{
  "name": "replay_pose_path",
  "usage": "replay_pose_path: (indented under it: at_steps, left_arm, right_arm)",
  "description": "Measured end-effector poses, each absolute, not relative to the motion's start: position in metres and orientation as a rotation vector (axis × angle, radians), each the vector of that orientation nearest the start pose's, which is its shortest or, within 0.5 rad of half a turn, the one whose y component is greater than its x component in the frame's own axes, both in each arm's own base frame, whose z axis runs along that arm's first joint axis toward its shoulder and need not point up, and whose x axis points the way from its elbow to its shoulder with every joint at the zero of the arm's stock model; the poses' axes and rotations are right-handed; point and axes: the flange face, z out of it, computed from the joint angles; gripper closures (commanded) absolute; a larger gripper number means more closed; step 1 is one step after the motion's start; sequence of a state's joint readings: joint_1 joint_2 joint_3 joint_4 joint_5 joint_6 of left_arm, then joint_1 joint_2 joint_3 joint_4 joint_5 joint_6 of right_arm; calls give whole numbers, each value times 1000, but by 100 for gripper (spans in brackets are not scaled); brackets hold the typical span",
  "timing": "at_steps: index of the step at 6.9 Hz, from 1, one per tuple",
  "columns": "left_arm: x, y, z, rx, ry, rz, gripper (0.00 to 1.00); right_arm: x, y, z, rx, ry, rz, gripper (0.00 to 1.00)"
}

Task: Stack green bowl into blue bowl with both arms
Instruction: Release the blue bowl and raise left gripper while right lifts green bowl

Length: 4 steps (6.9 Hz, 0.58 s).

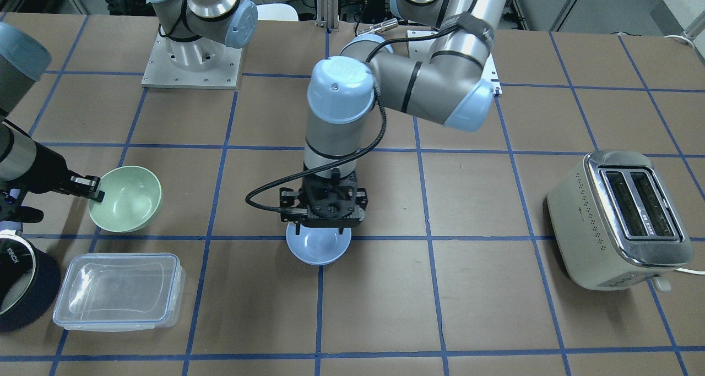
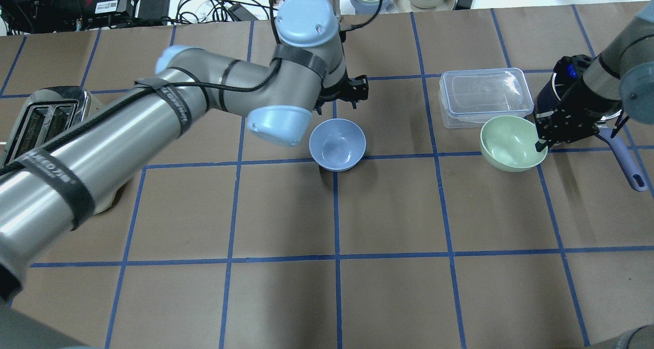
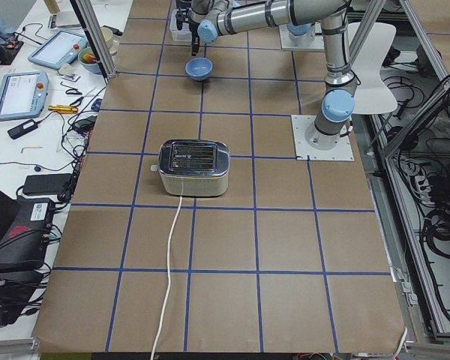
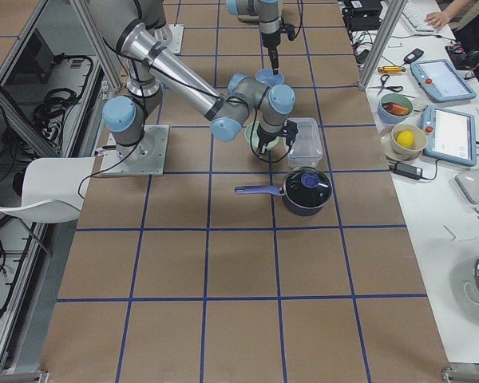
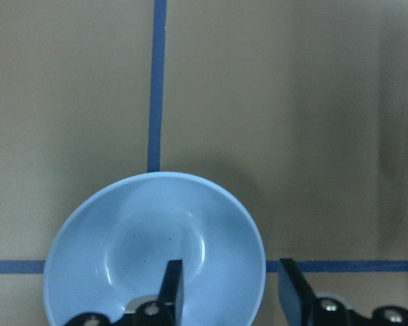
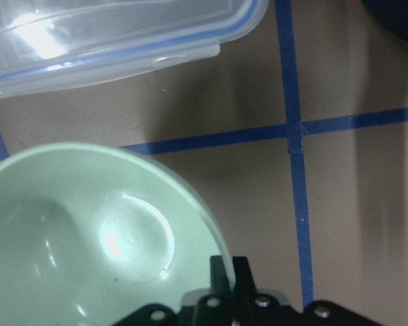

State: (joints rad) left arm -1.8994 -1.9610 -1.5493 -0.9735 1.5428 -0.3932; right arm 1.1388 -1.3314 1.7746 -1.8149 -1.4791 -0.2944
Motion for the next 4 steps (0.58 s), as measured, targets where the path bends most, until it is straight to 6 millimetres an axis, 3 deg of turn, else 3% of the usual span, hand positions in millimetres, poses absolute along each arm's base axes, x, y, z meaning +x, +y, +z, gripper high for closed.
replay_pose_path:
  at_steps: [1, 2, 3, 4]
  left_arm:
    - [-281, -573, 379, -6, 3203, -286, 0]
    - [-217, -569, 416, 77, 3181, -219, 0]
    - [-155, -555, 450, 146, 3169, -155, 0]
    - [-116, -535, 481, 170, 3165, -152, 0]
  right_arm:
    - [-88, -556, 319, 202, 2933, 219, 100]
    - [-69, -566, 339, 169, 2893, 197, 100]
    - [-29, -576, 350, 126, 2881, 182, 100]
    - [21, -583, 355, 120, 2895, 154, 100]
